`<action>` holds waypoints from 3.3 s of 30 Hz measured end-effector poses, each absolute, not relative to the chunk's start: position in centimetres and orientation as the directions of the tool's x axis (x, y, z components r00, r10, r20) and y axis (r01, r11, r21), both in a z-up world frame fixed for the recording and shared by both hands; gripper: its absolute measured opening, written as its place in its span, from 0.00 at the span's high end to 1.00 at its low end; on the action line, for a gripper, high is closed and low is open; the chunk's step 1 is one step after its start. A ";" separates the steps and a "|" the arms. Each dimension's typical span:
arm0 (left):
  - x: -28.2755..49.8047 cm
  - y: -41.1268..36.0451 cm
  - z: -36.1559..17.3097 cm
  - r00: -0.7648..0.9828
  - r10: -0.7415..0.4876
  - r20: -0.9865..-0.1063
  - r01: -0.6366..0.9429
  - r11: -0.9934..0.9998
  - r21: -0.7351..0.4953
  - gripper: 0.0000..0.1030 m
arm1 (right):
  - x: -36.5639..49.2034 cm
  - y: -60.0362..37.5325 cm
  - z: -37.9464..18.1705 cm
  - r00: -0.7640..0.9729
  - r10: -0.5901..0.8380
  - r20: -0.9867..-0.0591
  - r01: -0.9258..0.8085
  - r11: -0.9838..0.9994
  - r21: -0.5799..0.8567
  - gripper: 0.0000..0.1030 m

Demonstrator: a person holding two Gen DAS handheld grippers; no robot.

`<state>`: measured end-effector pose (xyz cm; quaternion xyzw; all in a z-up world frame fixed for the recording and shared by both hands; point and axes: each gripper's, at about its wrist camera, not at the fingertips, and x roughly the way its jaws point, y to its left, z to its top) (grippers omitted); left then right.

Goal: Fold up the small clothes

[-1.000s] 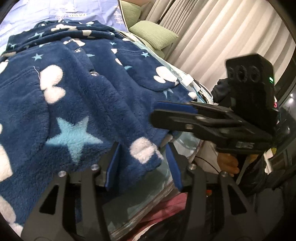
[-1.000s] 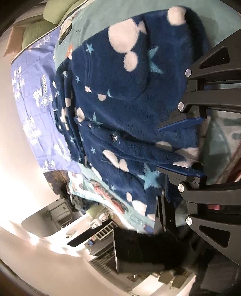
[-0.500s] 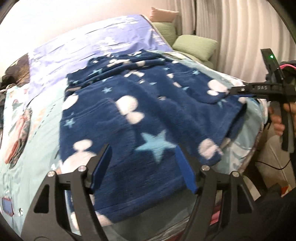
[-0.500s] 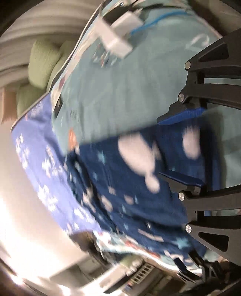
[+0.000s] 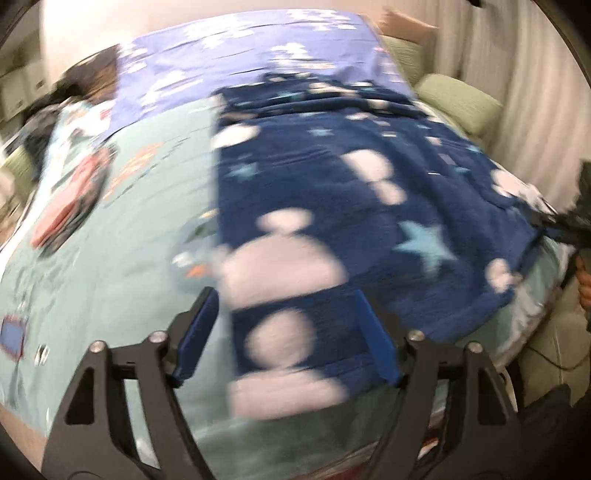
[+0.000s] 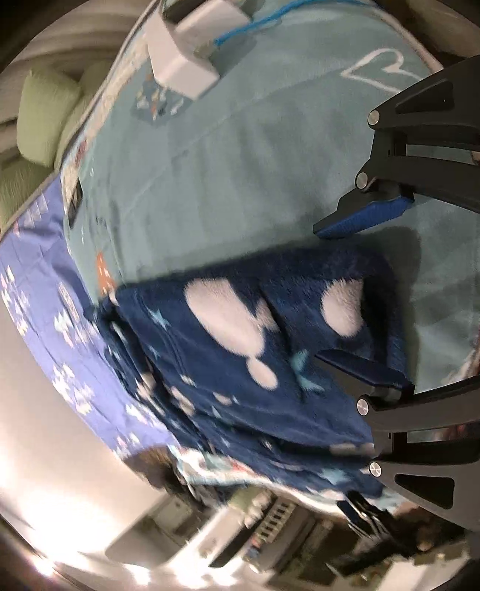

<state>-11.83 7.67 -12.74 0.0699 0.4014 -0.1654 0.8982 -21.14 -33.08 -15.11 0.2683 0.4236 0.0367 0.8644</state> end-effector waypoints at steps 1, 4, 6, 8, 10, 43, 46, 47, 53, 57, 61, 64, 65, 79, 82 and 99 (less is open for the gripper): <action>-11.7 8.5 -12.9 0.618 -0.242 -0.748 0.336 0.942 -0.027 0.25 | -21.2 -33.3 -15.1 0.639 0.305 -0.706 0.157 0.847 0.508 0.38; -11.2 10.5 -13.7 0.559 -0.317 -0.766 0.317 0.936 -0.155 0.25 | -20.9 -33.7 -15.2 0.642 0.369 -0.673 0.114 0.821 0.559 0.38; -10.7 11.3 -14.4 0.502 -0.400 -0.767 0.316 0.910 -0.268 0.25 | -20.4 -33.8 -15.4 0.640 0.401 -0.655 0.095 0.805 0.586 0.37; -10.4 11.6 -14.9 0.486 -0.440 -0.755 0.302 0.895 -0.327 0.26 | -19.9 -33.9 -15.4 0.638 0.424 -0.643 0.081 0.793 0.604 0.37; -10.4 11.2 -14.8 0.477 -0.470 -0.743 0.330 0.879 -0.344 0.36 | -19.6 -33.8 -15.5 0.633 0.442 -0.636 0.070 0.785 0.616 0.37; -9.0 10.4 -3.4 0.554 -0.634 -0.540 0.476 0.773 -0.420 0.88 | -17.4 -35.5 -8.2 0.722 0.614 -0.319 -0.094 0.543 0.834 0.86; -7.7 10.3 -1.4 0.580 -0.638 -0.506 0.489 0.770 -0.410 0.88 | -16.1 -36.3 -6.4 0.741 0.608 -0.285 -0.115 0.533 0.838 0.86; -7.1 10.2 -0.6 0.595 -0.632 -0.496 0.492 0.775 -0.397 0.88 | -15.5 -36.5 -5.6 0.751 0.600 -0.275 -0.123 0.537 0.834 0.86; -3.1 9.4 2.7 0.675 -0.583 -0.452 0.490 0.812 -0.317 0.88 | -11.6 -37.0 -1.6 0.781 0.576 -0.243 -0.167 0.567 0.807 0.86; 0.2 9.2 3.9 0.698 -0.567 -0.438 0.471 0.824 -0.316 0.88 | -8.7 -37.0 0.3 0.795 0.561 -0.230 -0.183 0.585 0.790 0.86; 3.2 8.8 4.9 0.728 -0.537 -0.425 0.446 0.843 -0.301 0.88 | -5.5 -37.1 1.6 0.809 0.545 -0.221 -0.188 0.596 0.781 0.86; 5.7 8.6 5.4 0.755 -0.505 -0.419 0.414 0.862 -0.294 0.88 | -2.9 -37.5 2.4 0.832 0.507 -0.226 -0.171 0.622 0.764 0.86; 6.6 8.6 5.5 0.763 -0.493 -0.418 0.401 0.868 -0.293 0.88 | -2.2 -37.7 2.8 0.838 0.496 -0.228 -0.165 0.627 0.761 0.86; 20.0 5.0 3.4 0.812 -0.349 -0.468 0.269 0.935 -0.230 0.89 | 11.6 -38.7 1.2 0.873 0.371 -0.317 -0.049 0.713 0.700 0.86; 22.5 4.5 2.2 0.805 -0.332 -0.492 0.256 0.942 -0.217 0.89 | 14.7 -39.2 -0.5 0.863 0.371 -0.343 -0.021 0.705 0.709 0.86; 31.4 3.1 -8.6 0.700 -0.271 -0.661 0.182 0.962 -0.202 0.89 | 23.1 -40.7 -10.8 0.767 0.363 -0.530 0.135 0.716 0.685 0.86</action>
